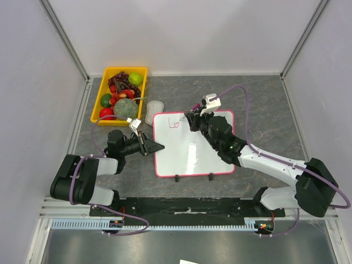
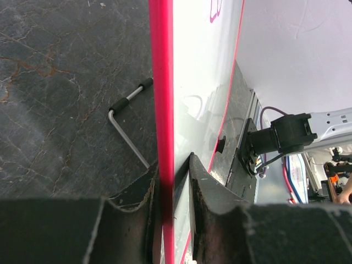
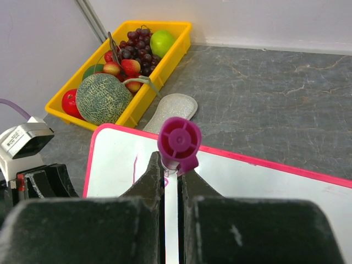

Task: Write a sentence on the whiteboard
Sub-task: Write with the whiteboard marker on the whiteboard.

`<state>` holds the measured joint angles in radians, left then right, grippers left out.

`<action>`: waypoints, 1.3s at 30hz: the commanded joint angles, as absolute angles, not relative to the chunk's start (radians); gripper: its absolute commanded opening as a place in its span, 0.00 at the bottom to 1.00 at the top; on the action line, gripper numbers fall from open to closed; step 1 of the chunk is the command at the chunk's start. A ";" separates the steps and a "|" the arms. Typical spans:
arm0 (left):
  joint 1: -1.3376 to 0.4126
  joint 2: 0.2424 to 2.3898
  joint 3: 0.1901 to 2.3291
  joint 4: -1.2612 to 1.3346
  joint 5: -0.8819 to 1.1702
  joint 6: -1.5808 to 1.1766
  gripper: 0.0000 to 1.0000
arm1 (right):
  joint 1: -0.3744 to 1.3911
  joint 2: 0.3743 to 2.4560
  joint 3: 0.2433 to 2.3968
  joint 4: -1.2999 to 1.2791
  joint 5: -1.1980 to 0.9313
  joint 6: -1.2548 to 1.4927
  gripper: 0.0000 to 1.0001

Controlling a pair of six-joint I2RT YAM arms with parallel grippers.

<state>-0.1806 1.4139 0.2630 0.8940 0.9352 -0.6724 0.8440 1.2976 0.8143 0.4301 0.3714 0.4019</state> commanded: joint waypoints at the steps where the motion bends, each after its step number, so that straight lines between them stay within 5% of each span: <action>1: -0.183 1.428 0.267 0.910 0.923 -0.629 0.02 | 0.836 1.318 0.825 0.453 0.388 0.408 0.00; 39: -0.184 1.427 0.267 0.908 0.922 -0.629 0.02 | 0.828 1.239 0.698 0.422 0.403 0.430 0.00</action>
<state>-0.1810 1.4158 0.2630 0.8932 0.9352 -0.6727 0.8356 1.2480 0.7094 0.4549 0.3634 0.4389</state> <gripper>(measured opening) 0.268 0.058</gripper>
